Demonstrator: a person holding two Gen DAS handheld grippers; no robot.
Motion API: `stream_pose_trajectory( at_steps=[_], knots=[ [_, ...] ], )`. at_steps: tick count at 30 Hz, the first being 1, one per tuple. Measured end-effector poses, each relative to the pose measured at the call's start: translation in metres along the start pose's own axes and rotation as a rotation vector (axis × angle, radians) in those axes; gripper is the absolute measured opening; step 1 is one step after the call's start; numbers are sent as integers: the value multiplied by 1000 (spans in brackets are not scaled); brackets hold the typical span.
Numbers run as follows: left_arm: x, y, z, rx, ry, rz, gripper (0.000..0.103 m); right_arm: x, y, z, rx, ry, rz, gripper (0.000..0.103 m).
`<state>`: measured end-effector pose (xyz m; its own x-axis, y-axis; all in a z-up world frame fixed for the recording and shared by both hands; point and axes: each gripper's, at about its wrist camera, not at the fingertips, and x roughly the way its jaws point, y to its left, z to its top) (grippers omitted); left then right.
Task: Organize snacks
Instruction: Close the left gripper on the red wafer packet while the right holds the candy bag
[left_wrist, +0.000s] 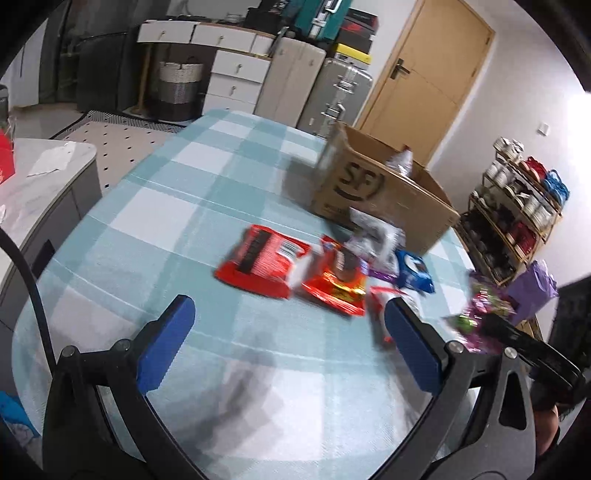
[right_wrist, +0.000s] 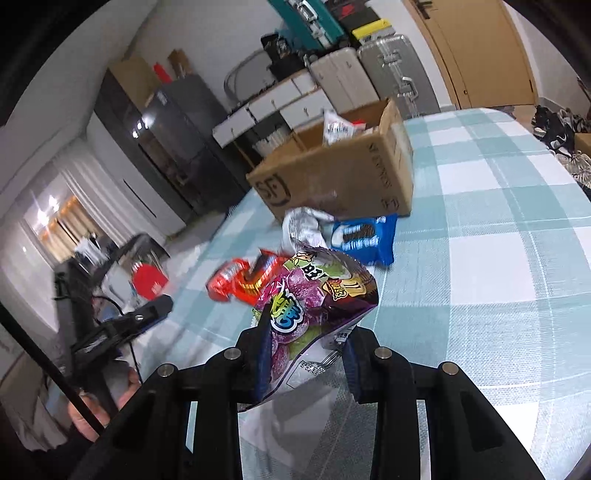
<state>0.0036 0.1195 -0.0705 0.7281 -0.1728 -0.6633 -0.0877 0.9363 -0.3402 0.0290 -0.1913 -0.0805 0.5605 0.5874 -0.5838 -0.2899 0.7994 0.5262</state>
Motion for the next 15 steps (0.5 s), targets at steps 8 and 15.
stream_pose_trajectory(
  at_steps=[8, 15],
  knots=[
    [37, 16, 26, 84, 82, 86, 102, -13, 5, 3, -17, -35, 54, 32],
    [69, 15, 36, 192, 179, 51, 102, -19, 6, 4, -20, -63, 74, 32]
  ],
)
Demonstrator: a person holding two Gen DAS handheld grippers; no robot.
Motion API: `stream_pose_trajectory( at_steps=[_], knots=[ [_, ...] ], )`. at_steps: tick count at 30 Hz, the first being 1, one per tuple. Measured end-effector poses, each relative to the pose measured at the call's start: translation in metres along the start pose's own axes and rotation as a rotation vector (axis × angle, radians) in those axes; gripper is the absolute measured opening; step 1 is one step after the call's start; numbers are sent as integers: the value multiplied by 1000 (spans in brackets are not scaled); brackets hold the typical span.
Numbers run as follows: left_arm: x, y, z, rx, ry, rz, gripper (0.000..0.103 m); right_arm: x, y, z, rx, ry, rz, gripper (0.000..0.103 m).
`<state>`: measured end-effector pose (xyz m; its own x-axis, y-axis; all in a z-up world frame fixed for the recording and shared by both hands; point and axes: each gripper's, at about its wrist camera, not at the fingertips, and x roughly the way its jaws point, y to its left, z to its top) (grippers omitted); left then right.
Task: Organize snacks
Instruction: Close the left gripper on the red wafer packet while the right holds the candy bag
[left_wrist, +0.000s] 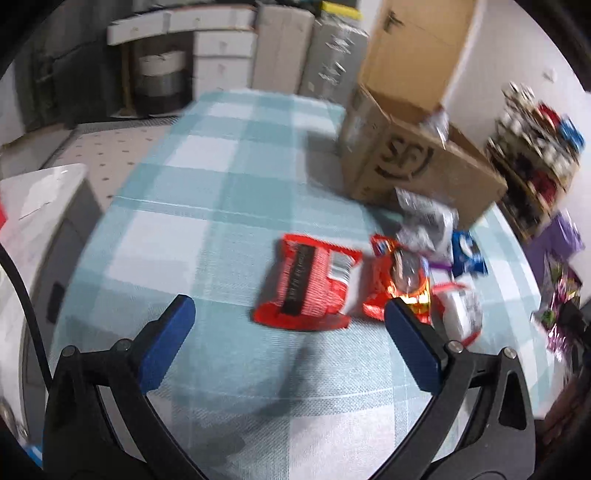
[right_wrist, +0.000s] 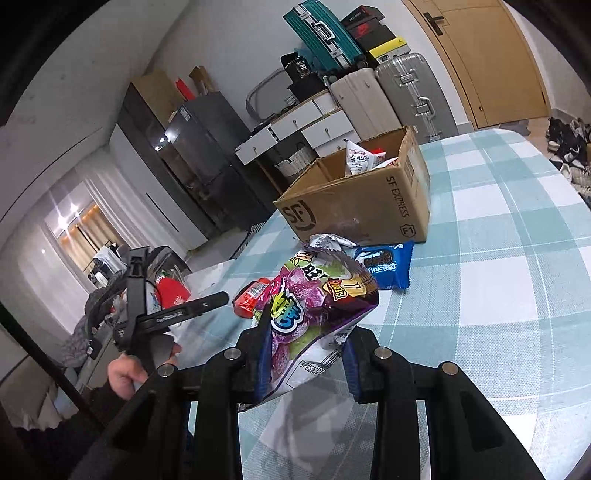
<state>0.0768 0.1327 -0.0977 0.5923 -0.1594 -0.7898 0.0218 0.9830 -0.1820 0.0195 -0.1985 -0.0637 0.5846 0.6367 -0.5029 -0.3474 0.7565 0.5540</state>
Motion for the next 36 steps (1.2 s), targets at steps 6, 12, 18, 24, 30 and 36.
stream_pose_trajectory(
  at_steps=[6, 12, 18, 24, 30, 36],
  knots=[
    [30, -1, 5, 23, 71, 17, 98, 1, 5, -1, -18, 12, 12, 32],
    [39, -11, 11, 77, 62, 53, 98, 2, 4, -1, -8, 15, 14, 32],
    [48, -7, 19, 39, 66, 41, 98, 4, 0, -1, 4, 22, 9, 32],
    [50, -6, 24, 46, 69, 36, 80, 4, -6, 0, 25, 22, -5, 32],
    [46, -21, 17, 168, 57, 30, 43, 4, -10, 0, 38, 27, -8, 32],
    [40, -26, 11, 181, 43, 53, 41, 5, -13, -2, 47, 38, -11, 32]
  ],
)
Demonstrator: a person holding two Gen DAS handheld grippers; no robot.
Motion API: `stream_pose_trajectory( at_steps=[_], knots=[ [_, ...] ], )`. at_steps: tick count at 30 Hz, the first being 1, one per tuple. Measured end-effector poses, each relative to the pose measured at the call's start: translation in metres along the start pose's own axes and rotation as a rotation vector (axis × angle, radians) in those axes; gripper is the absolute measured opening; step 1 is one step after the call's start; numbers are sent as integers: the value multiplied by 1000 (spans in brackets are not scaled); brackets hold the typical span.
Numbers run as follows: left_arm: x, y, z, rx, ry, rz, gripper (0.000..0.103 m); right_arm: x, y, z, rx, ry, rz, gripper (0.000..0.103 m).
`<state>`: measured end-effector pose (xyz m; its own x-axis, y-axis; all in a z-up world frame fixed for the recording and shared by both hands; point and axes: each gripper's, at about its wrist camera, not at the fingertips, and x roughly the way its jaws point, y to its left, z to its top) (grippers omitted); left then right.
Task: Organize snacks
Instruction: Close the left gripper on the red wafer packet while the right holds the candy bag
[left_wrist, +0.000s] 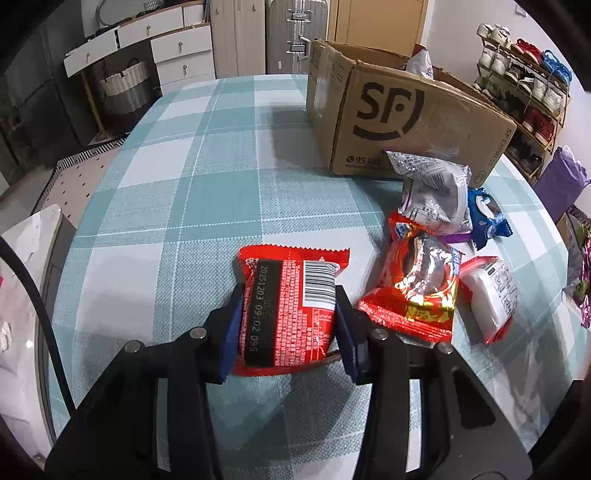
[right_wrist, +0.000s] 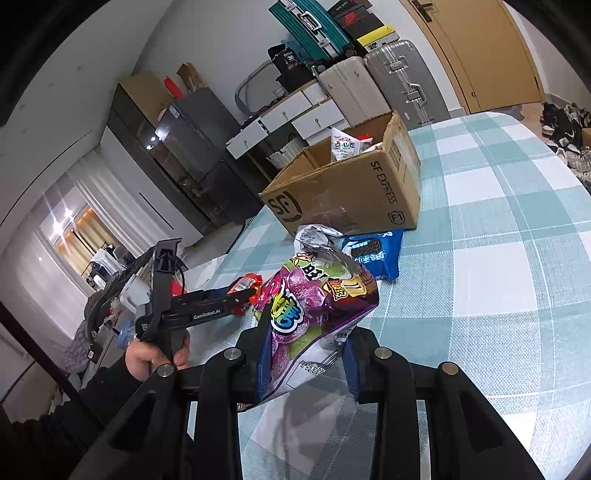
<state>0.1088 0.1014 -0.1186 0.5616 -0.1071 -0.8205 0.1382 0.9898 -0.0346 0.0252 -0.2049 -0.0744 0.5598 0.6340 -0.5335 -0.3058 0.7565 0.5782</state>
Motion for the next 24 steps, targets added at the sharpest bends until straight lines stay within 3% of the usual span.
stream_pose_trajectory(
  at_steps=[10, 24],
  knots=[
    [-31, -9, -21, -49, -35, 5, 41, -1, -6, 4, 26, -13, -2, 32],
    [-96, -53, -68, -58, -134, 33, 41, -11, -7, 6, 31, -61, -6, 32]
  ],
)
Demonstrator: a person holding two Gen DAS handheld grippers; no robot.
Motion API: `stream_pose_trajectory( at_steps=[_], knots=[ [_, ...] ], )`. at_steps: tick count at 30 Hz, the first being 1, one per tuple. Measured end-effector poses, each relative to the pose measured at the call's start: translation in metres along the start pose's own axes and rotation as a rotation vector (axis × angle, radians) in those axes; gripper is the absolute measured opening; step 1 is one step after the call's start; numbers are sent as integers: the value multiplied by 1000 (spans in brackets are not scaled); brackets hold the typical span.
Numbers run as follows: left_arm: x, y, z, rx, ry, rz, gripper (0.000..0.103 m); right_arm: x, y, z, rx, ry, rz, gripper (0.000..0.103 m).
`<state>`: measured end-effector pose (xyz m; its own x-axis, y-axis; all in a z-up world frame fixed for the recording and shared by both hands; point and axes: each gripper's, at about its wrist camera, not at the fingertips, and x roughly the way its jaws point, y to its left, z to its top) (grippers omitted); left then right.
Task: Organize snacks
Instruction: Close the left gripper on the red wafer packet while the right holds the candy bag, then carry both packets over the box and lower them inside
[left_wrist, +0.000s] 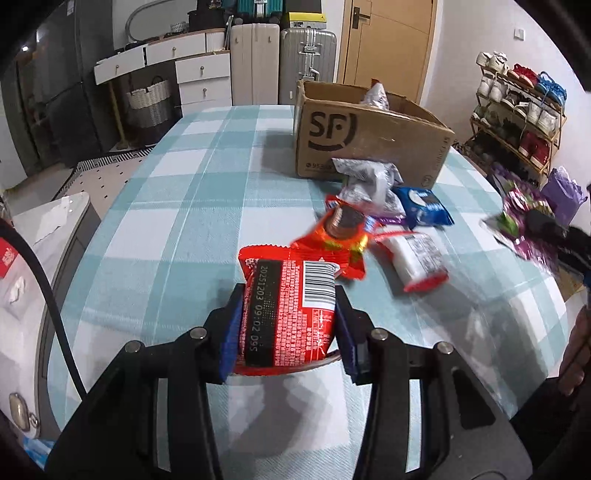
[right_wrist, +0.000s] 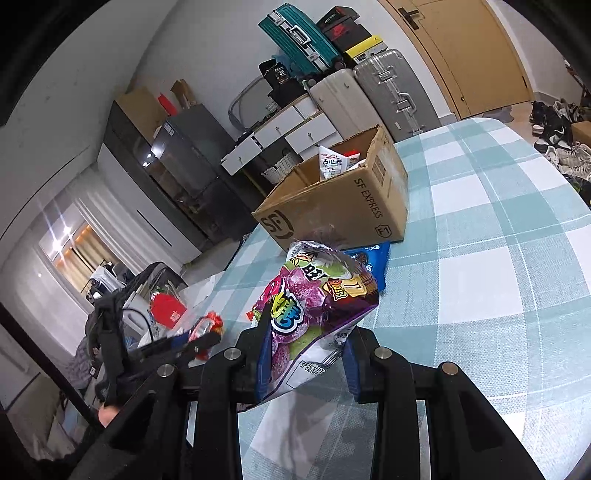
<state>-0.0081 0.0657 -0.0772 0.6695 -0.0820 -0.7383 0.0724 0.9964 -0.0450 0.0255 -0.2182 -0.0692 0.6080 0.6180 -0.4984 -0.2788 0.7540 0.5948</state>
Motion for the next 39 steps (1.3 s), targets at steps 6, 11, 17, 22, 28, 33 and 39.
stream_pose_trajectory(
  at_steps=[6, 11, 17, 22, 28, 33, 39],
  knots=[
    [-17, -17, -9, -8, -66, 31, 41, 2, 10, -2, -34, 0, 13, 32],
    [-29, -24, -9, -17, -105, 19, 41, -5, 17, -3, -59, -40, 12, 32],
    [-40, -23, 4, -71, -121, -26, 41, -6, 25, -8, -70, -41, -22, 32],
    [-55, -29, 21, -51, -143, -58, 41, -16, 36, -7, -67, -63, -18, 32],
    [-77, -26, 53, -45, -174, -98, 42, -40, 57, 20, -89, -102, 0, 32],
    [-91, -17, 95, -69, -174, -147, 41, -63, 80, 58, -121, -156, 21, 32],
    [-109, -25, 152, -22, -200, -141, 42, -75, 99, 110, -151, -183, 17, 32]
  ],
)
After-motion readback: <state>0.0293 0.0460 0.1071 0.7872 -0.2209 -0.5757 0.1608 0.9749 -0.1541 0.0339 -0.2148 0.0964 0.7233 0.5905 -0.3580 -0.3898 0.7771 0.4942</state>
